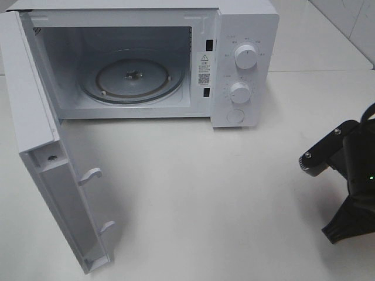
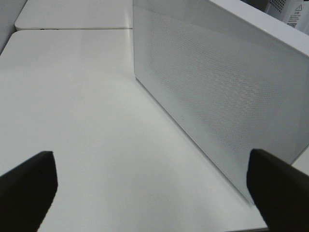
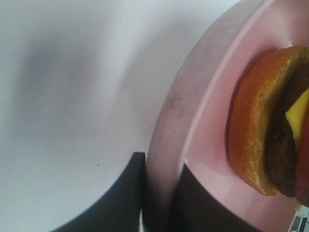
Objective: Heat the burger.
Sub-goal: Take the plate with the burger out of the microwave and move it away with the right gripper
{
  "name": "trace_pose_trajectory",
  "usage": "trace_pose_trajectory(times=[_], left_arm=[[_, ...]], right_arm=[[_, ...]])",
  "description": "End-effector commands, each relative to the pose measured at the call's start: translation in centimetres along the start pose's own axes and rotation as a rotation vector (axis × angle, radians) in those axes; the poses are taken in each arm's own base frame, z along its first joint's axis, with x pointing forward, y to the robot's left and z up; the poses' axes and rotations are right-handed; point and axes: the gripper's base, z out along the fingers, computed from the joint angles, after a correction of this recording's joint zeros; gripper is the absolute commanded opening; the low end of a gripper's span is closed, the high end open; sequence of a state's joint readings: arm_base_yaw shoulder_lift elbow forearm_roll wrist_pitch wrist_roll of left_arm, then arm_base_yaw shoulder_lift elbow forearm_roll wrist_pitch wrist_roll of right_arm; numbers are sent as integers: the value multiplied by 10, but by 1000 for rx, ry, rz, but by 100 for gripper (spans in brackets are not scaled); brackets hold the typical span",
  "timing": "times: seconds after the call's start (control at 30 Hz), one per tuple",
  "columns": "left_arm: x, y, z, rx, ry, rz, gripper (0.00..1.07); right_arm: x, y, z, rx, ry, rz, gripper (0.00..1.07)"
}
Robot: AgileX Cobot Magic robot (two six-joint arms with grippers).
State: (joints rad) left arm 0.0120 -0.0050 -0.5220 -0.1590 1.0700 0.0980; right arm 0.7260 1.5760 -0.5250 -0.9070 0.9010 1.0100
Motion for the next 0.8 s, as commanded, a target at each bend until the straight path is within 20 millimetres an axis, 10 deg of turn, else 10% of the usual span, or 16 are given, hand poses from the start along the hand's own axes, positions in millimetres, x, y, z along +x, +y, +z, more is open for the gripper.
trace_pose_trajectory(times=[0.03, 0.53, 0.8], left_arm=[[2, -1, -1, 2, -14, -2, 100], [2, -1, -1, 2, -14, -2, 100], [2, -1, -1, 2, -14, -2, 100]], right_arm=[[-7, -1, 9, 48, 6, 10, 1], [-34, 16, 56, 46, 131, 22, 5], [-35, 21, 57, 14, 151, 36, 26]])
